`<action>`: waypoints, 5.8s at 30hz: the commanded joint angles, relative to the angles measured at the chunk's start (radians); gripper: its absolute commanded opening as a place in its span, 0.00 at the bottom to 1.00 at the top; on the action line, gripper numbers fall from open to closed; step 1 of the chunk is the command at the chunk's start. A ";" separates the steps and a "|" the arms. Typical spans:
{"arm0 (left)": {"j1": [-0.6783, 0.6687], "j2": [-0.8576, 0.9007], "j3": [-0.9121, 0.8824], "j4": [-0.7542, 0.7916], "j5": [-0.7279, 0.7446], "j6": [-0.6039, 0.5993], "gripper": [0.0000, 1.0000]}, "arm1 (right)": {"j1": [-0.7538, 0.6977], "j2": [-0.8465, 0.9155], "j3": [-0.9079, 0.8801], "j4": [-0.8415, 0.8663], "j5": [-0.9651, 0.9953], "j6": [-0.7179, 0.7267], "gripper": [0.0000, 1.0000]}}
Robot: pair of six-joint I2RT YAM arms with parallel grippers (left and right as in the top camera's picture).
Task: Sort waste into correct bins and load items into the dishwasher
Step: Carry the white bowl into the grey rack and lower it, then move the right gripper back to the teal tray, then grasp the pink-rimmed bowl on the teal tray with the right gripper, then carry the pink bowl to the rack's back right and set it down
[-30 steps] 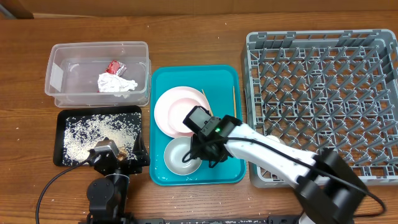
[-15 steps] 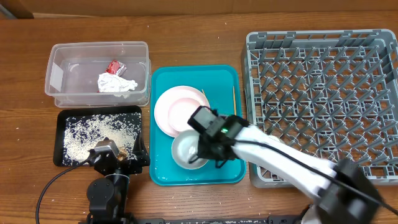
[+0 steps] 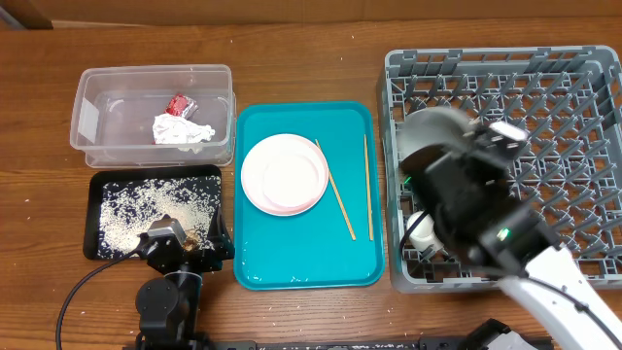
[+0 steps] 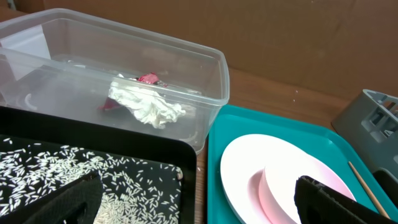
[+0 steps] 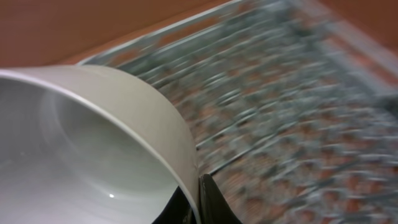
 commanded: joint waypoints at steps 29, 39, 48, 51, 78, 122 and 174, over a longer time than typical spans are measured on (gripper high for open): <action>0.010 -0.011 -0.006 0.004 -0.006 -0.009 1.00 | -0.317 0.496 0.005 0.083 0.213 -0.114 0.04; 0.010 -0.011 -0.006 0.004 -0.006 -0.009 1.00 | -0.273 0.521 0.005 0.025 0.371 -0.113 0.04; 0.010 -0.011 -0.006 0.004 -0.006 -0.009 1.00 | -0.285 0.529 0.006 0.069 0.401 -0.115 0.04; 0.010 -0.011 -0.006 0.004 -0.006 -0.009 1.00 | -0.283 0.551 0.006 0.066 0.372 -0.116 0.04; 0.010 -0.011 -0.006 0.004 -0.006 -0.009 1.00 | -0.316 0.613 0.043 0.021 0.394 -0.111 0.04; 0.010 -0.011 -0.006 0.004 -0.006 -0.009 1.00 | 0.047 0.607 0.426 0.022 -0.756 -0.428 0.73; 0.010 -0.011 -0.006 0.004 -0.006 -0.009 1.00 | -0.264 0.291 0.202 -0.129 0.333 0.026 0.04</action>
